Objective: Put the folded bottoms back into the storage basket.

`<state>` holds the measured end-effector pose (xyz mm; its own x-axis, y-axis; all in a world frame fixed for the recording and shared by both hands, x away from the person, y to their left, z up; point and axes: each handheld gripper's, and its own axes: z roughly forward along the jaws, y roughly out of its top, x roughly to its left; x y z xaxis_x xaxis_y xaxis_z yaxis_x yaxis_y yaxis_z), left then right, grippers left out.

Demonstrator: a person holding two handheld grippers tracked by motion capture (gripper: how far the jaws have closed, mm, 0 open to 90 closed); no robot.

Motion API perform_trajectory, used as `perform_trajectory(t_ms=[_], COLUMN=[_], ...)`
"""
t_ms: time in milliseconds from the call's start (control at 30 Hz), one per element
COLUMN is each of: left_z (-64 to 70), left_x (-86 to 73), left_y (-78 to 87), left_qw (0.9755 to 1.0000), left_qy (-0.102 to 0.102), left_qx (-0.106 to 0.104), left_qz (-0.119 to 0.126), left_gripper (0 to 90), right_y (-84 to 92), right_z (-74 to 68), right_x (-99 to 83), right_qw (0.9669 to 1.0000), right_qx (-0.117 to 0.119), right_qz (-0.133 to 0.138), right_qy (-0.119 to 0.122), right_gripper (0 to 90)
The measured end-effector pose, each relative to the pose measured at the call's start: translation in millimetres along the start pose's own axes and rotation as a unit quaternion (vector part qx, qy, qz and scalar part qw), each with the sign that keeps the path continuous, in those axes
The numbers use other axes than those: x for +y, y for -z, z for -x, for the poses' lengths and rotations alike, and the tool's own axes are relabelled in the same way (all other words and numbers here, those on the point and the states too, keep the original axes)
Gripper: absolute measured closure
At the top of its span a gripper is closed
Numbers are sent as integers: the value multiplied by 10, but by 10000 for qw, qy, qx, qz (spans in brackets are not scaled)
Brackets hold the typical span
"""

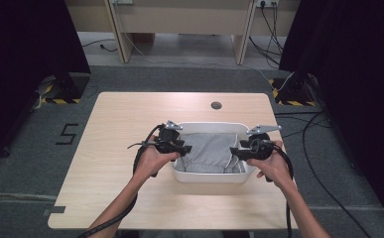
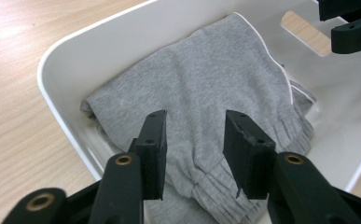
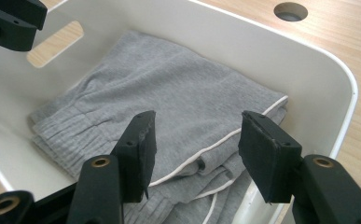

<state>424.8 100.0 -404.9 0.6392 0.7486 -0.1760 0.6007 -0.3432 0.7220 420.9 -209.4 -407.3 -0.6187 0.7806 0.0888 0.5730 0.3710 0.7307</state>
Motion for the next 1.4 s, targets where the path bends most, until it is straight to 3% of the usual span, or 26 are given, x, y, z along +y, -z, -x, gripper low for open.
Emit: perform_trajectory(t_ms=[300, 833, 1400], left_z=[-39, -122, -173], left_x=[-124, -325, -563], left_y=[172, 428, 645], left_qw=[9998, 9994, 9986], left_qy=[77, 167, 260], left_qx=[-107, -103, -35], left_qz=[160, 288, 464], left_gripper=[498, 408, 354], right_y=[78, 132, 357], right_z=[-55, -161, -213], right_x=[-49, -104, -243], right_qw=[9999, 9997, 9991], right_qx=[54, 145, 125], right_qz=[139, 202, 396], right_qy=[19, 2, -95], right_gripper=[455, 407, 398])
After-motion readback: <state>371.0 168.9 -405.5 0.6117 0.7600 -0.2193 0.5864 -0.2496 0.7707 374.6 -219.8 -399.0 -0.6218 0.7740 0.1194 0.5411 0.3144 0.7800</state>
